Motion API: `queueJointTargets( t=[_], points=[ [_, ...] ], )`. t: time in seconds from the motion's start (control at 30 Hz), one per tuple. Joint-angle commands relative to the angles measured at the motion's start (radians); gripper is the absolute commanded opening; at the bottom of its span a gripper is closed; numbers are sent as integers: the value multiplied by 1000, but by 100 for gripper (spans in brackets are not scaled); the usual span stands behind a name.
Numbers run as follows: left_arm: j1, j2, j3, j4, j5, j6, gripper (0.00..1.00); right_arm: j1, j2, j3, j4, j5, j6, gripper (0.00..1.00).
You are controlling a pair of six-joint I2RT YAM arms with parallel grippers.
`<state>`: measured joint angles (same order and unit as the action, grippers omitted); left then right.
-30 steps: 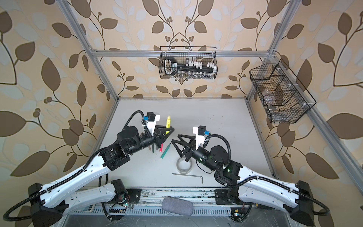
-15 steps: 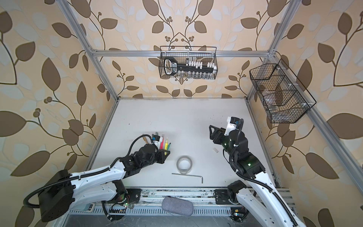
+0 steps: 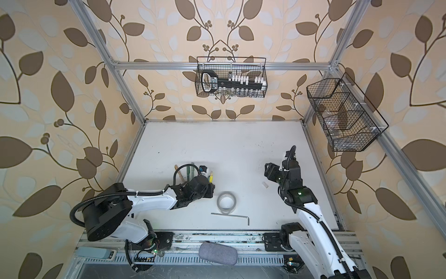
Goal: Insert the pens into the pen caps
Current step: 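Lower the capped yellow highlighter with the left gripper while the right gripper withdraws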
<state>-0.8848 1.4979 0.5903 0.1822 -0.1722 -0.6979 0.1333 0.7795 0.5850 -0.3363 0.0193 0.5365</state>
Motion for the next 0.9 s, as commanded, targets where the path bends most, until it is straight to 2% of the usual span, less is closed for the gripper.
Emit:
queueJointTargets(
  t=[0.0, 0.1, 0.23, 0.33, 0.5, 0.57, 0.87],
  points=[
    [-6, 48, 46, -42, -62, 11, 0, -1, -18, -2, 6, 22, -25, 71],
    [-6, 63, 59, -53, -65, 15, 0, -1, -30, -7, 7, 28, -26, 72],
    [-6, 32, 71, -65, -43, 45, 20, -1, -28, -7, 8, 18, -28, 72],
    [-6, 3, 99, -89, -12, 81, 20, 1, -26, -11, 9, 19, -25, 72],
    [-6, -8, 151, -141, 6, 117, 44, 2, -24, -7, 4, 10, -29, 72],
    [-6, -33, 157, -163, -29, 120, 50, 2, -26, -12, 8, 13, -30, 73],
    [-6, -139, 146, -339, -193, 103, 44, 3, -22, -11, 8, 7, -32, 73]
  ],
)
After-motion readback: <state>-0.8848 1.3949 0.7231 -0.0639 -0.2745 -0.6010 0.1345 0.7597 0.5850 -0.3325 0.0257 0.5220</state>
